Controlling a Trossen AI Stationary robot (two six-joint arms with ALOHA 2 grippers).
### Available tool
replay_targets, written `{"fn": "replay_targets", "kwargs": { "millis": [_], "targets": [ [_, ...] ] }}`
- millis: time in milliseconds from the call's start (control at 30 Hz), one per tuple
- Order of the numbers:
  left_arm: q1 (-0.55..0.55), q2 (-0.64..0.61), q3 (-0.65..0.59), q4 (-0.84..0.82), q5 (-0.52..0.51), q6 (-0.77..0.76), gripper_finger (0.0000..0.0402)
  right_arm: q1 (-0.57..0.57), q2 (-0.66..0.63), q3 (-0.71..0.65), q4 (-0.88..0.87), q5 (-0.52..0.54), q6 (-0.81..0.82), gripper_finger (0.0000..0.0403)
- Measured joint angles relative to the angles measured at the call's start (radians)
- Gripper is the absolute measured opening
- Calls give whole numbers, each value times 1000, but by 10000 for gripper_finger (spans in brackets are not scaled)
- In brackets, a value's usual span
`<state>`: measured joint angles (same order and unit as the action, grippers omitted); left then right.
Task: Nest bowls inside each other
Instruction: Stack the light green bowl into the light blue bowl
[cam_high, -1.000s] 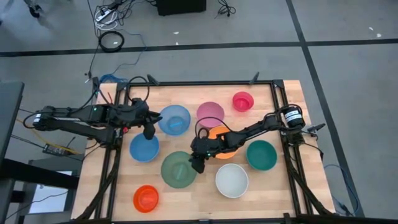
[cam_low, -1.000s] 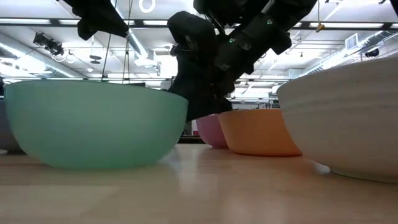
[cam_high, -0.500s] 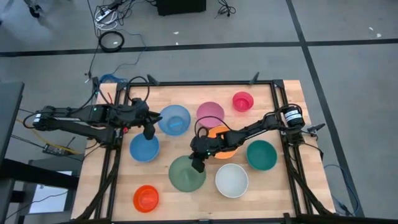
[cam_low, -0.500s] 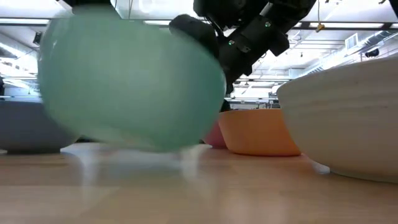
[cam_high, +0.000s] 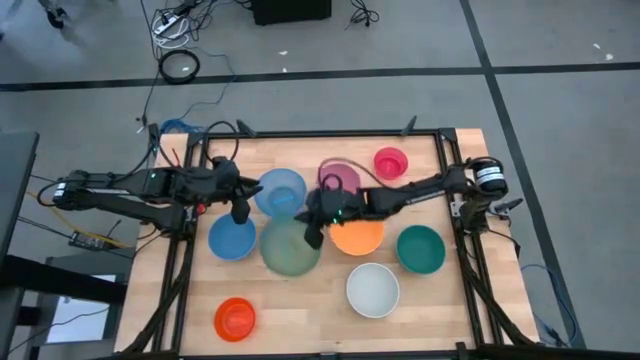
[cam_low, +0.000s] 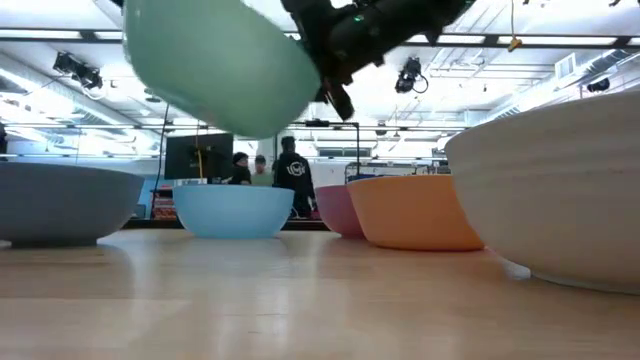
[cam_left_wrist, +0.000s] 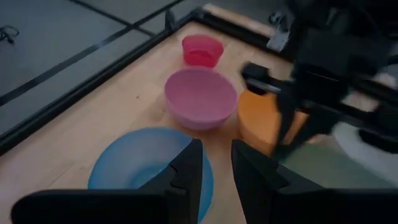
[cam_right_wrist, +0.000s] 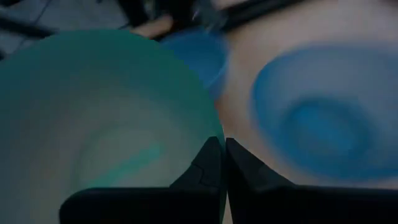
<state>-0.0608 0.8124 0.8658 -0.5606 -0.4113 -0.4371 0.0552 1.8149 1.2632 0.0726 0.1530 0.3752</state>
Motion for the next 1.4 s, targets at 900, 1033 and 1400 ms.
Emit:
{"fn": "replay_targets", "kwargs": {
  "millis": [900, 1033, 1400],
  "targets": [
    [0, -29, 46, 128, 13, 94, 95, -285, 178, 130, 125, 37, -257, 0],
    [0, -27, 46, 117, 13, 93, 95, -284, 195, 129, 128, 49, -281, 2],
    [0, -26, 46, 120, 13, 93, 95, -284, 195, 129, 83, 2, -254, 112]
  ]
}}
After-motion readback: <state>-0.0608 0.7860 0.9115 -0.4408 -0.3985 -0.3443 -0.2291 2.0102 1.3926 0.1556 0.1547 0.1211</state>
